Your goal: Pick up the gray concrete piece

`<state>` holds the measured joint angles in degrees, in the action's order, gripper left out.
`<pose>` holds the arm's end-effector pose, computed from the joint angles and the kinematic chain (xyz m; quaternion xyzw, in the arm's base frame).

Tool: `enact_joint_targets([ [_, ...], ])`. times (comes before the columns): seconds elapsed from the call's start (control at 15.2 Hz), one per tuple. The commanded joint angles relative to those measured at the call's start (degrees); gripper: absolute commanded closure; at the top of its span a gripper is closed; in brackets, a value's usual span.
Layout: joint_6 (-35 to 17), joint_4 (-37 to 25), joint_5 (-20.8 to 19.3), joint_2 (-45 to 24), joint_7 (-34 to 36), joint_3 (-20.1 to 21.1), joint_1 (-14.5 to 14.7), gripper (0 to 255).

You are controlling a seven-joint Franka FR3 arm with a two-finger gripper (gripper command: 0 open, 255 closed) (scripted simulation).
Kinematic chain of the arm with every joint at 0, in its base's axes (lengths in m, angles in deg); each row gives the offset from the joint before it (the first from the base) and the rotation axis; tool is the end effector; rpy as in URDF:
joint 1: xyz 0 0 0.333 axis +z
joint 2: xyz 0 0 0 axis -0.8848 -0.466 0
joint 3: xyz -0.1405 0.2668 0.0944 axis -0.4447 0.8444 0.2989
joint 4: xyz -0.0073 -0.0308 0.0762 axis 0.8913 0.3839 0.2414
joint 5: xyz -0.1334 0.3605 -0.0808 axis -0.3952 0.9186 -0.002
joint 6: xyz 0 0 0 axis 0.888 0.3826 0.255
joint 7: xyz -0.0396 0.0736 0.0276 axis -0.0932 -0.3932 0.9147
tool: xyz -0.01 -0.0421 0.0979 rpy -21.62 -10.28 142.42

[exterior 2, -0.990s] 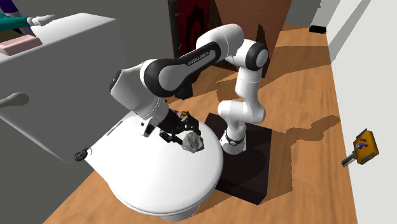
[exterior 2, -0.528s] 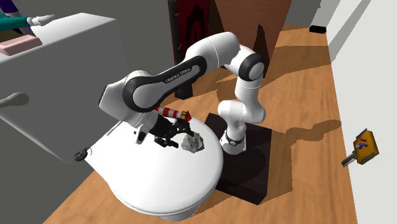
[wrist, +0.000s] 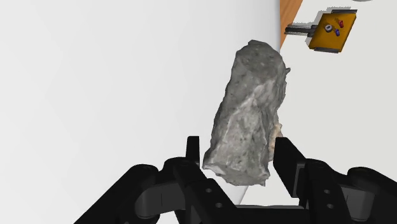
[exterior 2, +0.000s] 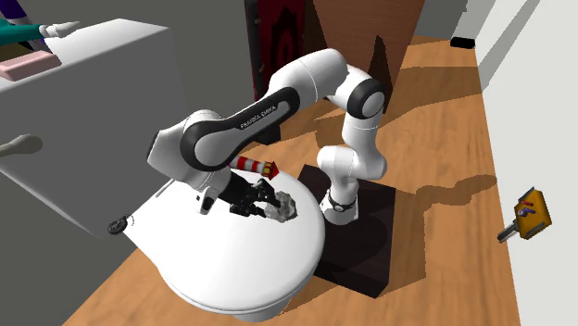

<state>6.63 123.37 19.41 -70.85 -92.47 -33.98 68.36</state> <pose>0.3725 -0.2883 0.5059 -0.8991 -0.2224 0.0512 0.3736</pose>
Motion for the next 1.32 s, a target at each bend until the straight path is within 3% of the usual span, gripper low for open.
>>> enact_joint_targets([
  [0.0,-0.1,0.1,-0.1,0.0,0.0,0.0,0.0,255],
  [0.33,-0.2,0.2,-0.1,0.1,0.1,0.1,0.0,255],
  [1.25,10.3,-11.2,2.1,-1.0,3.1,-0.5,-0.3,255],
])
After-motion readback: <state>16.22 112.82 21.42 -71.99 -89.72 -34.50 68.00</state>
